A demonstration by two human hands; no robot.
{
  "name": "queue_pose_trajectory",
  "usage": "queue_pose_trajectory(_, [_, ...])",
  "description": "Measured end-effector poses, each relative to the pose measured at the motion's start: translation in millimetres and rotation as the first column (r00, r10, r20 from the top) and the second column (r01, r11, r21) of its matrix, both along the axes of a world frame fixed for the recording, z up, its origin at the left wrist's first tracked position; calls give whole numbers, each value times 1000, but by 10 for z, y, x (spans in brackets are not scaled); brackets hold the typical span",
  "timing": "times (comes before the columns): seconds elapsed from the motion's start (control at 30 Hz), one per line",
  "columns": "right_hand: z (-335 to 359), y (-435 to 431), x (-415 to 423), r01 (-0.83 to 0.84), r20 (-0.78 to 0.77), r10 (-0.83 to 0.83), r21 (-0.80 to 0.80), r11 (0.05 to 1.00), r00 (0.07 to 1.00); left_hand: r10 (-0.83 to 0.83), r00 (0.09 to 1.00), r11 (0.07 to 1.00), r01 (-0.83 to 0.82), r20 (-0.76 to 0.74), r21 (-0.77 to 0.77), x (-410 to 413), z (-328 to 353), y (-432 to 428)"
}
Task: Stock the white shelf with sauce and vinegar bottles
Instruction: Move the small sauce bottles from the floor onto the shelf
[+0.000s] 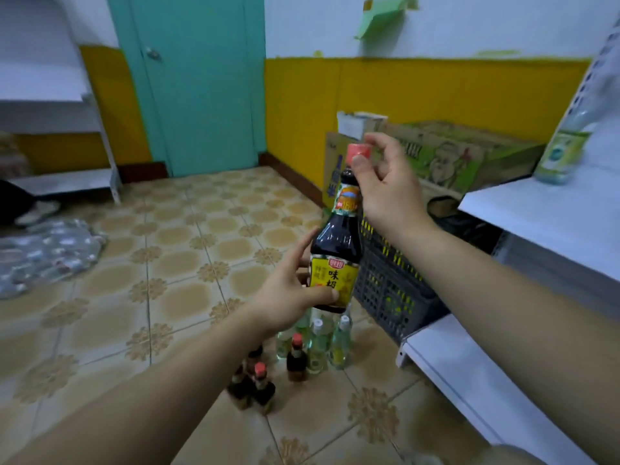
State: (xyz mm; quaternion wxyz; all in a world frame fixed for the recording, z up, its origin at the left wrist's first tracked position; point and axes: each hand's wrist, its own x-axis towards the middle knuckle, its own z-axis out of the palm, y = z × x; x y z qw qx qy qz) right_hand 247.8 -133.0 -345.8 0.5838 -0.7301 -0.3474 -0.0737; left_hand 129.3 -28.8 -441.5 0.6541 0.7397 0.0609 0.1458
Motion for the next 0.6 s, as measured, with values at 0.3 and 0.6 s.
queue_pose_trajectory(0.3, [527,-910,-432,18,32,-5,-424,905,999,-29,993,996,38,117,-76,-193,736,-650])
queue_pose_trajectory(0.6, [745,-1662,-612,171,39,-168,-356,919,985,-199,972,979,204,129,-27,-143,1049,-1258])
